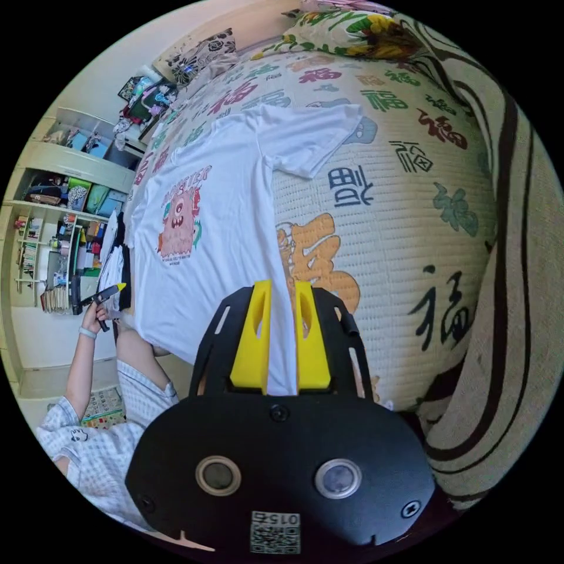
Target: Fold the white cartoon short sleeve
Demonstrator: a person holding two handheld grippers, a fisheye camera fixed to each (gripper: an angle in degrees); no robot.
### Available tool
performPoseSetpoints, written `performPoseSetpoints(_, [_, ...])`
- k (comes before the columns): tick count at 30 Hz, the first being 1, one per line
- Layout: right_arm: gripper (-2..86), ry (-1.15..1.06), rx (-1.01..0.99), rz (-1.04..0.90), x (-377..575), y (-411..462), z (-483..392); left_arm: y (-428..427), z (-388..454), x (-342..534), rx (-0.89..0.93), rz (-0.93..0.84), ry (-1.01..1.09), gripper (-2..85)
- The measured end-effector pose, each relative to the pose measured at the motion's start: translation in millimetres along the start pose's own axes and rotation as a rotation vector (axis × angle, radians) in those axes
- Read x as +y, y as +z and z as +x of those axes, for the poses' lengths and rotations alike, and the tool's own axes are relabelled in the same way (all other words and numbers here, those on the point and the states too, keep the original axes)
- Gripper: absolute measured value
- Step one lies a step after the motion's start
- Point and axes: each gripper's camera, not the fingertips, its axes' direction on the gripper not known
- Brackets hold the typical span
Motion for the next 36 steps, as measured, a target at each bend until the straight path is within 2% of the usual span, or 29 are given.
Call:
performPoseSetpoints(3, [6.4, 0.011, -0.02, -0.066, -33.1, 13.7, 9.9, 22.0, -7.2, -23.5, 0.01, -0.038, -0.005, 7.6])
performPoseSetpoints(6, [2.2, -0.049, 0.022, -0.142, -49.6, 18.3, 17.9, 31.9, -8.7, -34.6, -0.093, -0.101, 0.074, 2.6])
performPoseSetpoints(12, [-0.4, -0.065, 0.009, -0.153, -62.1, -6.5, 53.3, 23.5, -36.5, -43.4, -0.04, -0.131, 0.113, 0.3])
performPoseSetpoints(18, [3.6, -0.059, -0.018, -0.136, -70.5, -18.6, 69.8, 22.8, -42.5, -53.9, -0.002, -0.149, 0.143, 4.3])
performPoseSetpoints(21, [5.3, -0.05, 0.007, -0.02, -84.3, -47.4, 77.7, -1.8, -48.5, -69.8, -0.031, -0.04, 0.11, 8.4])
performPoseSetpoints(23, [6.5, -0.063, 0.051, -0.026, -99.0, -50.6, 74.9, -6.9, -46.5, -83.8, -0.061, 0.018, 0.095, 9.4])
performPoseSetpoints(26, [8.2, -0.052, 0.018, -0.078, -127.6, -37.8, 68.5, 18.0, -41.2, -111.7, -0.025, -0.031, 0.069, 9.8])
performPoseSetpoints(29, [7.3, -0.013, 0.052, -0.116, -147.5, -22.8, 67.8, 42.5, -41.5, -125.2, -0.08, -0.077, 0.047, 7.6])
performPoseSetpoints(33, [0.7, -0.058, 0.037, -0.128, -153.6, -31.2, 79.0, 42.4, -55.7, -124.1, -0.022, -0.076, 0.087, 1.8])
performPoseSetpoints(35, [0.0, -0.051, 0.109, -0.112, -152.0, -38.8, 87.4, 43.0, -62.7, -122.0, 0.0, -0.067, 0.069, 1.1])
performPoseSetpoints(36, [-0.1, -0.043, 0.22, -0.122, -150.0, -39.9, 93.3, 45.7, -64.9, -121.0, 0.012, -0.061, 0.06, 0.8])
